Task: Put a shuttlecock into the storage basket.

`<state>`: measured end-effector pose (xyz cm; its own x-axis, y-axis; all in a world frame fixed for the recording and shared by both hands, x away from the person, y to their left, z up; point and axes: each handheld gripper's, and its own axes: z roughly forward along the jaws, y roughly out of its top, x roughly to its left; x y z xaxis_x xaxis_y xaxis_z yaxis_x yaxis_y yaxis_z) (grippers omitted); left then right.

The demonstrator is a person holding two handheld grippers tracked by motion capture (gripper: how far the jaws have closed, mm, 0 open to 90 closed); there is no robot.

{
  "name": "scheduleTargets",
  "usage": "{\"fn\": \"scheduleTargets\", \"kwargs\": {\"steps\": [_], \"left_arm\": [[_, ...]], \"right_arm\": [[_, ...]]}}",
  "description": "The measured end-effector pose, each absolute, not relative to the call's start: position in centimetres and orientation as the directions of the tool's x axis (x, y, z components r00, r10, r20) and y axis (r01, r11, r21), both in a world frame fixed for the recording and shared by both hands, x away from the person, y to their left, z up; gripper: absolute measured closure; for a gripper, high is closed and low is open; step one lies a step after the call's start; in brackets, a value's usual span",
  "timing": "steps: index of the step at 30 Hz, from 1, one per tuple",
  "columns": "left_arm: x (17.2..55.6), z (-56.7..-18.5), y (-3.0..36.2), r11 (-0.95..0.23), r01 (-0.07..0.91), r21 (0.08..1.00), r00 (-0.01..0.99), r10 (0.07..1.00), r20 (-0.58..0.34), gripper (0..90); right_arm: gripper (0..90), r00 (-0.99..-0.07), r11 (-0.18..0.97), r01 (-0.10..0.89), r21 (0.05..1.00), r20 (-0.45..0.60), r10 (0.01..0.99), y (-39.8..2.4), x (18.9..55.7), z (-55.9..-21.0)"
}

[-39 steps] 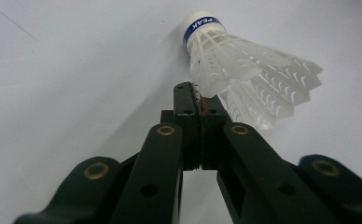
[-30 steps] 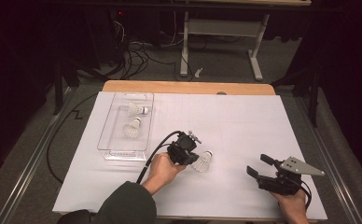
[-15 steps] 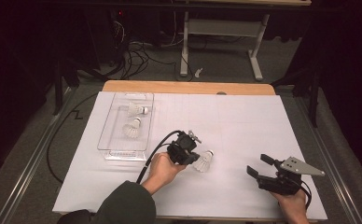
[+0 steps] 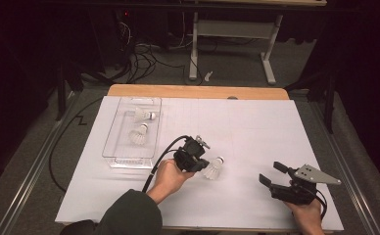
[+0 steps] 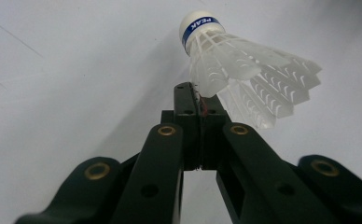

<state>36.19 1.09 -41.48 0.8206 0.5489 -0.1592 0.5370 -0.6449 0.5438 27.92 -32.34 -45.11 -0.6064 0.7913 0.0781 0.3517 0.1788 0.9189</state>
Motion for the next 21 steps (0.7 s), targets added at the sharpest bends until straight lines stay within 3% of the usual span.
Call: {"fn": "scheduleTargets", "kwargs": {"steps": [21], "left_arm": [[36.3,-40.1,2.3,-0.621,0.541,0.567,0.815,0.552,-0.173,89.4]], "right_arm": [[24.1,-0.606,0.180,0.353,0.918,0.077,0.792,-32.3,28.0,-45.1]]}}
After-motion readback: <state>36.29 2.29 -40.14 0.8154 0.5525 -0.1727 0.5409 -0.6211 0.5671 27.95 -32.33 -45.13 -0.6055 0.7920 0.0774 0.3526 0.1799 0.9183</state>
